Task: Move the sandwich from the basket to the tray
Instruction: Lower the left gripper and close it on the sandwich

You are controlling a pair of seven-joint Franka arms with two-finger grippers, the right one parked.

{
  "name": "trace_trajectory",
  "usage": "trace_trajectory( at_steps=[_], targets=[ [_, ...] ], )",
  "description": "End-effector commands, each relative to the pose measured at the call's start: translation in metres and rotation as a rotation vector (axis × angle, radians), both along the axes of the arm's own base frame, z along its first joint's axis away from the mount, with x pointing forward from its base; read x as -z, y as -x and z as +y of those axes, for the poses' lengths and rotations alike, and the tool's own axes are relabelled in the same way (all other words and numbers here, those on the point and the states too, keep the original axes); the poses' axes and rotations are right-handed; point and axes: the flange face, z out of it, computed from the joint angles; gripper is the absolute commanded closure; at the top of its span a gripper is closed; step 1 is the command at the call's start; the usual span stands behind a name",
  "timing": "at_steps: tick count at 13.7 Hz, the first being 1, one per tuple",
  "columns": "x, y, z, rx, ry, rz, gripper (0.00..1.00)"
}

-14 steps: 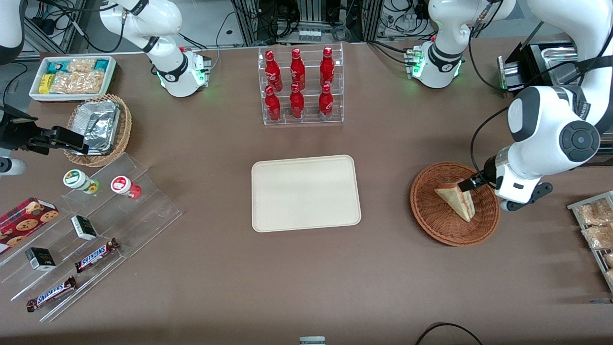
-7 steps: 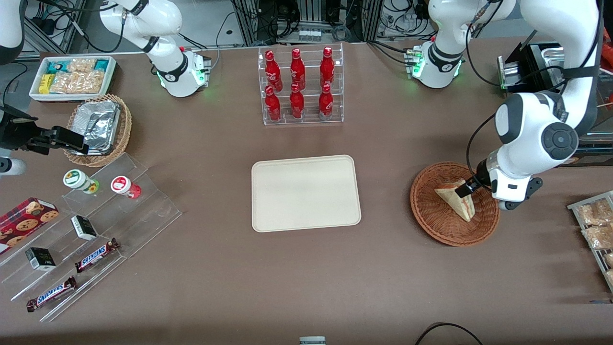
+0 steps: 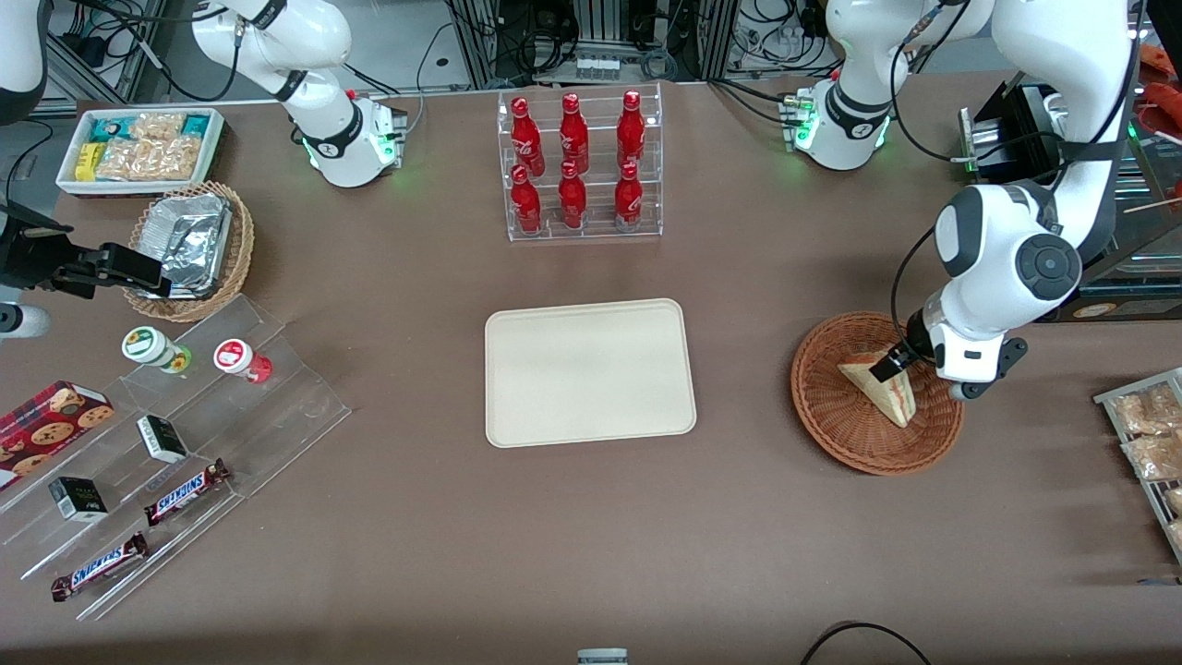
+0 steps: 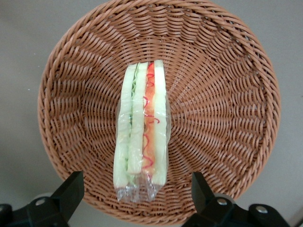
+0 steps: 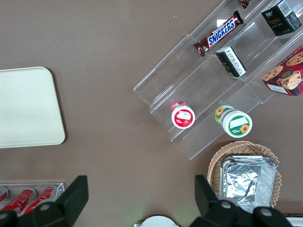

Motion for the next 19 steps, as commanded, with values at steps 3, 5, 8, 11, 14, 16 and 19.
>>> trace_trajectory(
  at_steps=[3,5,8,11,14,16,19],
  targets=[
    [0.031,-0.004,0.006,-0.043,0.004,-0.018,0.0],
    [0.042,-0.003,0.006,-0.044,0.004,-0.005,0.0],
    [0.048,-0.003,0.007,-0.063,0.005,0.004,0.29],
    [0.031,-0.001,0.006,-0.071,0.0,0.031,1.0],
    [-0.017,-0.006,0.004,-0.042,-0.003,0.079,1.0],
    [-0.049,-0.014,-0.001,-0.024,-0.004,0.112,1.0],
    [-0.076,-0.021,-0.023,0.054,0.001,0.117,1.0]
  ],
)
